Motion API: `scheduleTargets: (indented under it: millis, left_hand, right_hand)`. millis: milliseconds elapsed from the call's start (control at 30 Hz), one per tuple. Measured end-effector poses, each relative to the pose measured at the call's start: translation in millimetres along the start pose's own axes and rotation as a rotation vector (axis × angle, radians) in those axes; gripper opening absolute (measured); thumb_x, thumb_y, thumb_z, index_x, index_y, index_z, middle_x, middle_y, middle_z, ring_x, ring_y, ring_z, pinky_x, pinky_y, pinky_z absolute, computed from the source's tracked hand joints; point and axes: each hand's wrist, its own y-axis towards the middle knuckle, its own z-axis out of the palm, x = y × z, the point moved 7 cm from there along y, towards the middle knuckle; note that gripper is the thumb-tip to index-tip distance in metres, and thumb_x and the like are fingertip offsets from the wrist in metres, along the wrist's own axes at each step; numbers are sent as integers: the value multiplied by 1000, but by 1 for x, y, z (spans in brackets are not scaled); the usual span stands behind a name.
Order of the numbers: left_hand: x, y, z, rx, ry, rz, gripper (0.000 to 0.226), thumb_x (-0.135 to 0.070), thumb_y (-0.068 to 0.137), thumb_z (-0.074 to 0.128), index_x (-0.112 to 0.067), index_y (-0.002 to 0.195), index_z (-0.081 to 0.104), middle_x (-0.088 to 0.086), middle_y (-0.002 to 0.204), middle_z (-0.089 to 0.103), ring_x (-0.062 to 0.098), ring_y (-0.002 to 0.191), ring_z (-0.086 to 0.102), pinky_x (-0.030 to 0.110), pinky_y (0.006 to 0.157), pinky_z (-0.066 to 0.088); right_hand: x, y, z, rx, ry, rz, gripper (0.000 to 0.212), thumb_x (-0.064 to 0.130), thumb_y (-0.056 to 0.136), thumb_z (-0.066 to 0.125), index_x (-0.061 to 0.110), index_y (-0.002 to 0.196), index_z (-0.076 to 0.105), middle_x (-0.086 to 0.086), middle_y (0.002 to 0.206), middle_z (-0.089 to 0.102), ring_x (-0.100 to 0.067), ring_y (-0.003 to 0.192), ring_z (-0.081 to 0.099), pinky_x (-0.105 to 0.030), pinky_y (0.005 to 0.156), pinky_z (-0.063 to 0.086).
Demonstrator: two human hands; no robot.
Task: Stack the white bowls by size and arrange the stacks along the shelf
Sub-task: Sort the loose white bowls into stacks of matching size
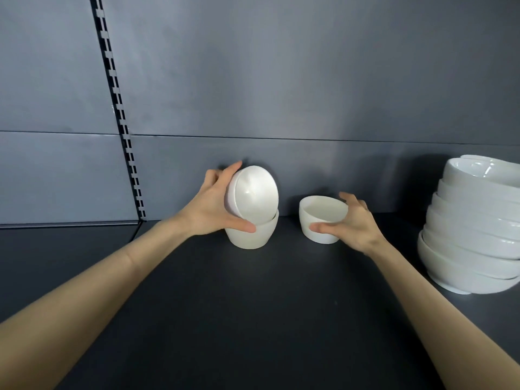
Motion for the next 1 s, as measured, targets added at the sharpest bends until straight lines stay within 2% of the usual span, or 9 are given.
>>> scheduleTargets:
  millis: [100, 200, 367, 500, 567, 667, 733, 900, 1000]
  left_hand:
    - [-4, 9, 0, 95, 51, 42, 127, -22, 54, 93, -39, 149, 10, -17, 137, 24, 4, 129, 26, 24, 106, 26]
    - [-6, 13, -4, 91, 55, 93, 121, -22, 52, 94, -40, 146, 21, -20, 142, 31, 3, 129, 33, 23, 104, 31]
    - [-5, 7, -9, -19, -76, 83, 102, -28, 50, 94, -40, 132, 36, -27, 124, 49, 3, 118, 48, 19, 94, 41]
    - [3, -1, -10, -111, -272, 30, 95, -50, 39, 87, -38, 124, 45, -25, 117, 57, -1, 113, 55, 25, 94, 48]
    - [6, -5, -7, -134, -317, 4, 84, -53, 39, 85, -44, 114, 48, -26, 112, 60, -4, 108, 58, 24, 92, 50]
    - [6, -8, -3, -159, -360, -22, 75, -54, 39, 84, -47, 106, 50, -30, 103, 63, -9, 100, 60, 22, 87, 51]
    - [6, -8, 0, -168, -381, -39, 71, -55, 40, 83, -46, 103, 52, -28, 100, 65, -7, 99, 62, 24, 87, 52]
    - [8, -8, 5, -164, -399, -54, 65, -55, 42, 82, -44, 99, 54, -23, 98, 69, -1, 97, 65, 30, 89, 55]
    - [12, -8, 6, -167, -387, -85, 68, -57, 40, 81, -45, 99, 50, -21, 103, 66, 1, 101, 63, 29, 89, 54]
  right_hand:
    - [1, -1, 0, 6, 15, -7, 105, 37, 61, 88, 18, 146, 30, -5, 139, 37, -22, 125, 42, -23, 90, 34]
    - [3, 0, 1, 8, 41, -23, 103, 37, 60, 88, 18, 145, 33, -4, 139, 39, -20, 124, 43, -23, 91, 34]
    - [13, -2, -5, -31, 121, -74, 103, 38, 58, 89, 21, 143, 35, 0, 138, 42, -18, 124, 45, -29, 100, 40]
    - [35, -5, -16, -94, 248, -142, 104, 36, 54, 91, 22, 142, 37, 2, 134, 47, -17, 120, 51, -38, 103, 44]
    - [53, -8, -23, -146, 310, -194, 103, 34, 55, 90, 23, 142, 37, 4, 133, 48, -16, 118, 53, -35, 101, 46]
    - [84, -14, -31, -185, 415, -270, 97, 28, 60, 89, 23, 141, 36, 9, 129, 49, -10, 114, 53, -20, 90, 45]
    - [104, -14, -31, -136, 471, -312, 92, 23, 62, 88, 22, 139, 37, 11, 123, 52, -8, 111, 55, -16, 85, 46]
    - [135, -7, 2, 76, 399, -358, 99, 19, 60, 90, 19, 142, 35, 12, 120, 57, -9, 111, 57, -25, 92, 49]
    - [139, 0, 20, 162, 379, -347, 101, 17, 62, 89, 17, 145, 32, 11, 119, 56, -7, 109, 57, -19, 87, 47]
